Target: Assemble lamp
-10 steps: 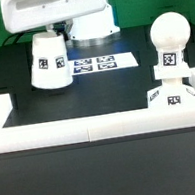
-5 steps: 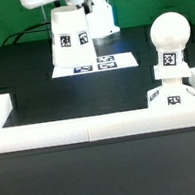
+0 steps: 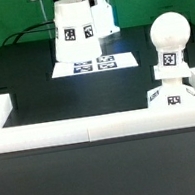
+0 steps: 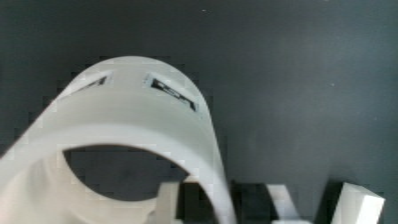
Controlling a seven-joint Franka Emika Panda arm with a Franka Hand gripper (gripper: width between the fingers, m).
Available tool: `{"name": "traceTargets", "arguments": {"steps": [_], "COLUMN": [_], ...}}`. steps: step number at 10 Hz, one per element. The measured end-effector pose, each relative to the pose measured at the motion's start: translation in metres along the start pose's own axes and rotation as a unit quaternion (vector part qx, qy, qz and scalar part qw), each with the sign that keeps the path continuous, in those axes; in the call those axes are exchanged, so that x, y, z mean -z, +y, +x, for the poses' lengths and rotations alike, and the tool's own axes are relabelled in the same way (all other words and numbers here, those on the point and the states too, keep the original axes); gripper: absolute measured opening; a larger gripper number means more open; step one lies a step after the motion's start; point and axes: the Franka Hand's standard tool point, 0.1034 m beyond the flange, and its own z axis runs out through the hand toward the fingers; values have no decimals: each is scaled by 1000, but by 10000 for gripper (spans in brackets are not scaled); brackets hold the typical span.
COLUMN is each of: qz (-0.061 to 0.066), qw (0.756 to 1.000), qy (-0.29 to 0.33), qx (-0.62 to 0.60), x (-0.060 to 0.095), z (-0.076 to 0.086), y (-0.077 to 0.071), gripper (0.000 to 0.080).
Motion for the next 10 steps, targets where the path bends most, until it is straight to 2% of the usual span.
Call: {"name": "traceTargets", "arguments": {"steps": [1,2,4,7,10], "qz": [1,1,4,7,7], "qw": [1000,1000,1000,1000,999], "qy": [-1,0,-3,-3,3], "qx": [-6,-2,-4,-8,-32], "x": [2,7,25,60,81], "z": [2,8,24,57,87], "y": [-4,-16,-32,-54,-77], "gripper": [50,50,50,50,50]}}
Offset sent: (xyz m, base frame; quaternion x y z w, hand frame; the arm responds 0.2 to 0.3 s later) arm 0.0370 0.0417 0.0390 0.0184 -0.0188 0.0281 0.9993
